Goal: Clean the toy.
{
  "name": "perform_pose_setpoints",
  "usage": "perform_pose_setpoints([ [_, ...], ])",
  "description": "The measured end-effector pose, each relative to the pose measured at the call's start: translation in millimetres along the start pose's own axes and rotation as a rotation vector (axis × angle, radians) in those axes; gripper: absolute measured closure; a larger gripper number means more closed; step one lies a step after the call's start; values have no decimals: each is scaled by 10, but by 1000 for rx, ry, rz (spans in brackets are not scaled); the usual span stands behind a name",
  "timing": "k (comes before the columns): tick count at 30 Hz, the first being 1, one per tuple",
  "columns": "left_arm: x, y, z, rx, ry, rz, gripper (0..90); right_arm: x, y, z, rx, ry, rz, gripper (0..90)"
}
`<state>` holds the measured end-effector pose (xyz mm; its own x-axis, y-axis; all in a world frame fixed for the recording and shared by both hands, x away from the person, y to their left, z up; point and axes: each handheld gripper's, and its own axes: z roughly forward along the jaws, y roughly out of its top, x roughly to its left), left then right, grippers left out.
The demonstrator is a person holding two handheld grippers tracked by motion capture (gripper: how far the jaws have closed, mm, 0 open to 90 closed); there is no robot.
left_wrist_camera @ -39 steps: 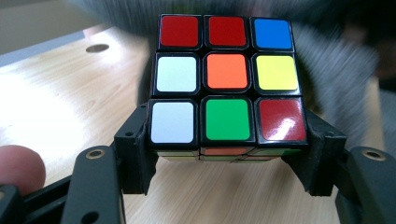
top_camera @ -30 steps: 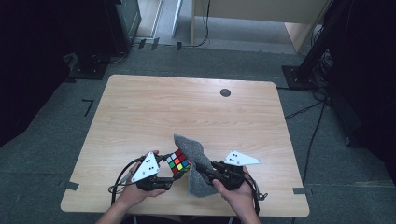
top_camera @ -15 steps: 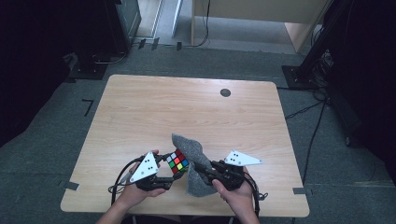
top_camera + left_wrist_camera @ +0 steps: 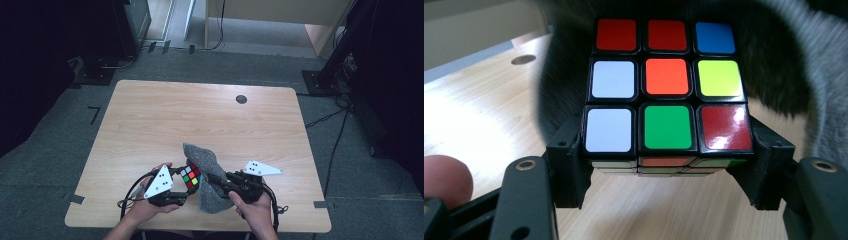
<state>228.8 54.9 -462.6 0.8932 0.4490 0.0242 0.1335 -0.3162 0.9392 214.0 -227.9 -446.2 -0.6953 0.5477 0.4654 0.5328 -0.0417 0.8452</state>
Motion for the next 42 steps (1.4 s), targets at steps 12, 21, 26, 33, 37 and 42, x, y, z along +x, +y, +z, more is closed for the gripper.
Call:
perform_pose_setpoints([
  [12,-104,-21,73,32,-14,69,341,81,66,-52,-71,7,-1,718],
  [21,-8,-20,7,3,10,36,341,-176,-61,-17,-19,-33,136,719],
  [26,-89,-58,92,57,14,90,341,45,52,-50,-78,-24,51,718],
  [33,-85,-38,53,33,7,86,341,-24,-56,49,-40,-54,118,718],
  [37,-65,-50,92,73,45,91,341,-58,-53,10,-37,-131,122,717],
  [42,-135,-62,221,176,91,107,341,294,25,83,-34,-243,-105,635],
])
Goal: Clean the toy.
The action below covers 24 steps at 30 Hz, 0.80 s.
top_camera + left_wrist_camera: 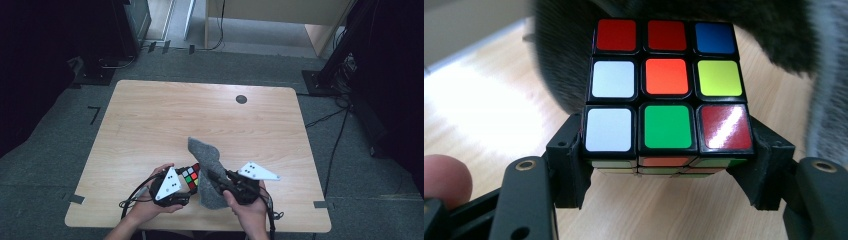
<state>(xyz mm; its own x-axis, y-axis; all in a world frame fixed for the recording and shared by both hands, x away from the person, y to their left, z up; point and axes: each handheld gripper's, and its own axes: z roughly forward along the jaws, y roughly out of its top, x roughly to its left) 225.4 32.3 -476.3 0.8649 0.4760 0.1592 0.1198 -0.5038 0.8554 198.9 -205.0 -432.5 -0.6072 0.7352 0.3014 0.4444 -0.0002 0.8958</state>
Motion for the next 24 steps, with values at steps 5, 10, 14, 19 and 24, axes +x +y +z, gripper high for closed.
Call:
perform_pose_setpoints([
  [5,-86,51,18,25,11,23,341,255,-101,170,52,-101,-122,559],
  [10,-60,59,16,20,17,-4,340,362,-132,147,1,-144,-162,589],
  [14,-77,44,42,36,12,7,341,449,-153,189,24,-61,-207,644],
  [19,-79,57,17,18,2,6,342,414,-155,231,46,-89,-217,667],
  [24,-56,68,-12,0,-1,-2,342,217,-78,118,29,-177,-163,677],
])
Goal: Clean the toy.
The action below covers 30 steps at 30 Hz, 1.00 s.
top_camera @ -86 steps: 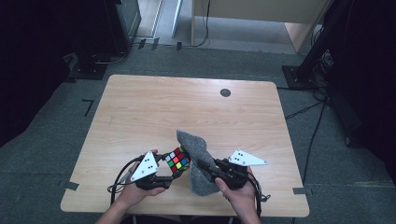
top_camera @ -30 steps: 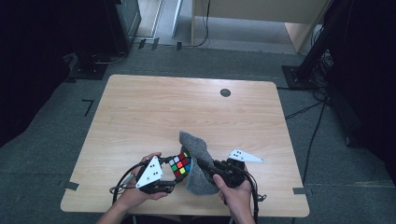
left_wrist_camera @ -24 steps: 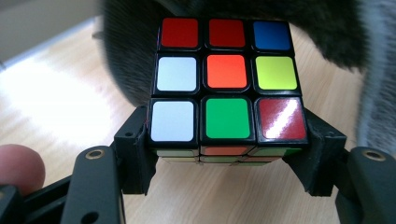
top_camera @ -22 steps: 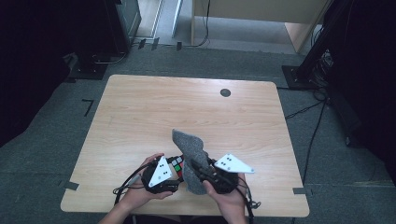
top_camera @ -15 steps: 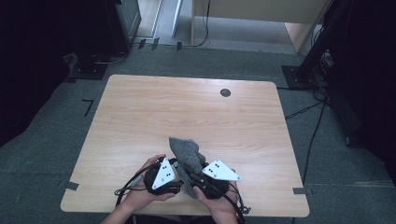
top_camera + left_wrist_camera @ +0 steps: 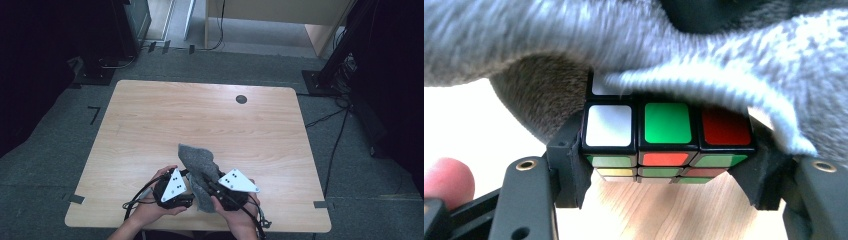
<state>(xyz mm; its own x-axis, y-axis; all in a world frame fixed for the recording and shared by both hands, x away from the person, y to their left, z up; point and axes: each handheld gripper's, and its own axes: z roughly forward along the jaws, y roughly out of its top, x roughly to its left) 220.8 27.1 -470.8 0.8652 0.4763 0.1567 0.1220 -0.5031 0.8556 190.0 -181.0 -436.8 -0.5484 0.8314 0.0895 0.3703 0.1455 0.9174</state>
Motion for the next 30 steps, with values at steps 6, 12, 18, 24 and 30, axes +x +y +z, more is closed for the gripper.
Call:
perform_pose_setpoints([
  [6,-5,16,9,13,-11,-15,342,162,17,-5,-6,25,-46,625],
  [12,38,6,-53,-45,-37,-29,342,-95,15,-52,-39,58,77,688],
  [18,107,1,-126,-105,-51,-59,341,-274,0,-84,-36,60,121,719],
  [24,171,-13,-173,-148,-85,-90,341,-365,-53,-66,-57,162,196,722],
  [30,108,-1,-173,-166,-97,-62,342,-251,45,-131,-93,209,175,722],
])
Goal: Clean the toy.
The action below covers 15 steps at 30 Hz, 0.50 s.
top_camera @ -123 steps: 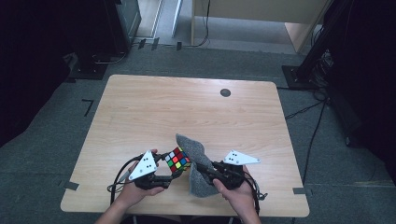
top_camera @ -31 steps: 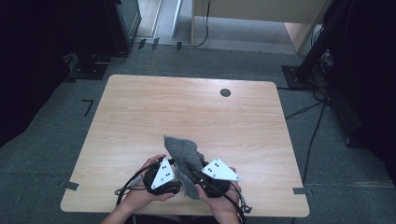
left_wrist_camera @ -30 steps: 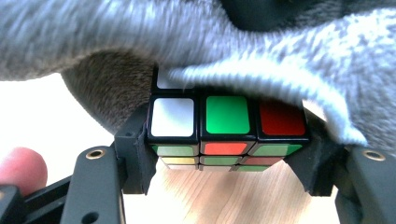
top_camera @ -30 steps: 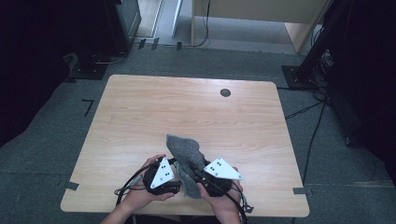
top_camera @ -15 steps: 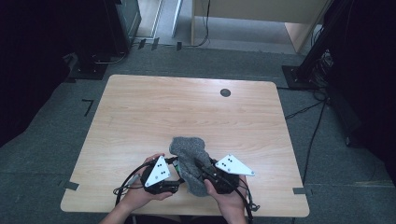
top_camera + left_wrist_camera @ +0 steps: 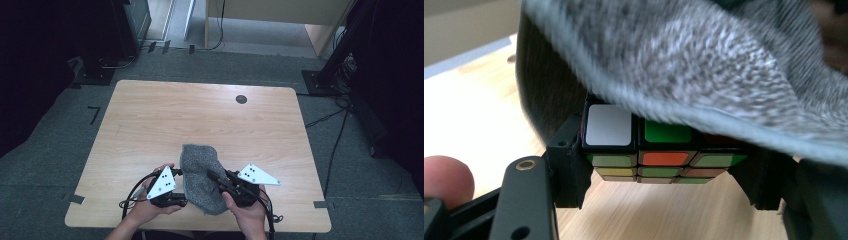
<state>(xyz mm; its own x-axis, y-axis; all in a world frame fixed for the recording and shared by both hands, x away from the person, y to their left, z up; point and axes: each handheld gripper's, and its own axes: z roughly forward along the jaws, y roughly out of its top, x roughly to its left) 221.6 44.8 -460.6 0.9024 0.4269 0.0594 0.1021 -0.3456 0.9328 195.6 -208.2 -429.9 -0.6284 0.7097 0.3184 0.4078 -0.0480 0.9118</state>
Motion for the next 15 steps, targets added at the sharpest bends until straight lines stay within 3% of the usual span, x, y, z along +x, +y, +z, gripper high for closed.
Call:
perform_pose_setpoints([
  [2,8,6,-26,-10,3,7,341,-38,-43,18,4,-8,3,722],
  [5,65,-13,-49,-10,10,-21,341,-95,-134,77,52,-52,-18,722],
  [8,101,-22,-67,-28,9,-43,341,-156,-176,119,91,-66,-2,722],
  [11,92,-21,-60,-26,-12,-34,341,-154,-125,82,71,-59,0,721],
  [13,57,-31,-31,-5,-9,-8,341,-113,-74,32,29,-30,0,720],
  [15,35,-23,-19,-7,-15,-9,341,-53,-41,18,17,-9,-22,720],
])
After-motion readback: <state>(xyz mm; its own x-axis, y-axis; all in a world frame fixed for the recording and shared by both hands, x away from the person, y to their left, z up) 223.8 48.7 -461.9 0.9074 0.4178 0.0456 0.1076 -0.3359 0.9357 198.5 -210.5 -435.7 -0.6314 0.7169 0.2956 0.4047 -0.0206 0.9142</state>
